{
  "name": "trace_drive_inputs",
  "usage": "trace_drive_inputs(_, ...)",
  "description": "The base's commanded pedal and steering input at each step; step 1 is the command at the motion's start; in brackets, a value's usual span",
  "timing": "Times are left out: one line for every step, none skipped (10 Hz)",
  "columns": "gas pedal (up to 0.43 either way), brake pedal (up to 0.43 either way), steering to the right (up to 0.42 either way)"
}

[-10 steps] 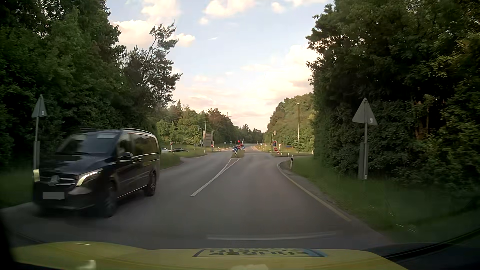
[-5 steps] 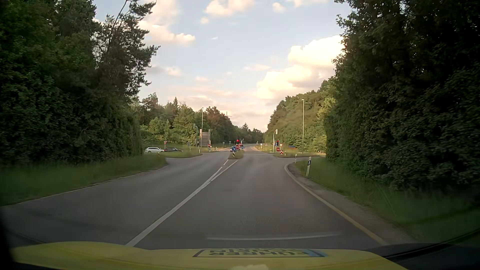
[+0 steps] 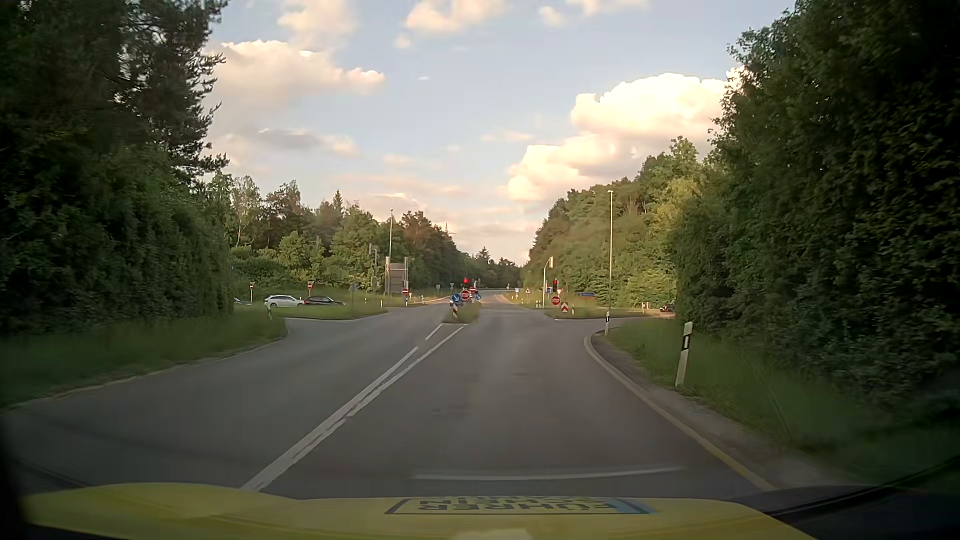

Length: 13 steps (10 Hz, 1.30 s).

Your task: Follow the waypoints while adhering to traffic rules and regulations

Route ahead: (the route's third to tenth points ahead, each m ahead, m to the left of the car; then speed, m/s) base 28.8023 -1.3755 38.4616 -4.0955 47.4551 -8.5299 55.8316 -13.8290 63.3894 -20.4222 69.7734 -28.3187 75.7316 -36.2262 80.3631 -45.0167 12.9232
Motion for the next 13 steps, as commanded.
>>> trace_drive_inputs(0.000,0.000,0.021)
trace_drive_inputs(0.000,0.000,0.025)
trace_drive_inputs(0.000,0.000,0.030)
trace_drive_inputs(0.000,0.000,0.030)
trace_drive_inputs(0.000,0.000,0.032)
trace_drive_inputs(0.000,0.000,0.034)
trace_drive_inputs(0.000,0.000,0.041)
trace_drive_inputs(0.000,0.000,0.046)
trace_drive_inputs(0.000,0.000,0.049)
trace_drive_inputs(0.000,0.000,0.050)
trace_drive_inputs(0.000,0.000,0.050)
trace_drive_inputs(0.000,0.000,0.050)
trace_drive_inputs(0.000,0.000,0.050)
